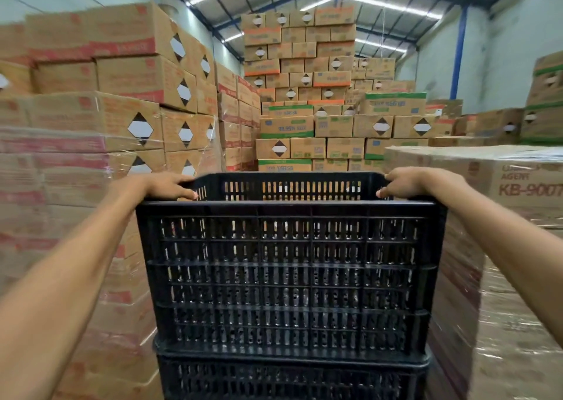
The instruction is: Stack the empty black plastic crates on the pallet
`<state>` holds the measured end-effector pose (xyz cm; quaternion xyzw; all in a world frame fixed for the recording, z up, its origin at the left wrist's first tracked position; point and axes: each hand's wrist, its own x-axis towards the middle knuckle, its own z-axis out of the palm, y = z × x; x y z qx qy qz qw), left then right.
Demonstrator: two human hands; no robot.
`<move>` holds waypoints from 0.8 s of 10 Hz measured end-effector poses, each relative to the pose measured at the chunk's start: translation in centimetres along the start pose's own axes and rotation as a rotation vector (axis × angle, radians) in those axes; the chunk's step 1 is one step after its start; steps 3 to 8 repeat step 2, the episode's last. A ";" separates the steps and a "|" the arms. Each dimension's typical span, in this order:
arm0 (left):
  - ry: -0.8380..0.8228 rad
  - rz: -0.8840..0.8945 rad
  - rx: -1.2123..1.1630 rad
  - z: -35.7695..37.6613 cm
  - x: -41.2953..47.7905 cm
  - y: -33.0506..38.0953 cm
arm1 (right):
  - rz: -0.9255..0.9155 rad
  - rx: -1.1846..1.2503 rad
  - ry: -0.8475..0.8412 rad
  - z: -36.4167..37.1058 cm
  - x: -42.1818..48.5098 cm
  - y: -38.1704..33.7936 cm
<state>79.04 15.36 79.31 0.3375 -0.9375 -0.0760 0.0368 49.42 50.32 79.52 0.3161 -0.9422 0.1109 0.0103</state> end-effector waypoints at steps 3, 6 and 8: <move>0.348 0.050 0.175 -0.5 -1.7 1.8 | -0.090 0.048 0.325 -0.6 -1.6 -0.8; 0.348 0.050 0.175 -0.5 -1.7 1.8 | -0.090 0.048 0.325 -0.6 -1.6 -0.8; 0.348 0.050 0.175 -0.5 -1.7 1.8 | -0.090 0.048 0.325 -0.6 -1.6 -0.8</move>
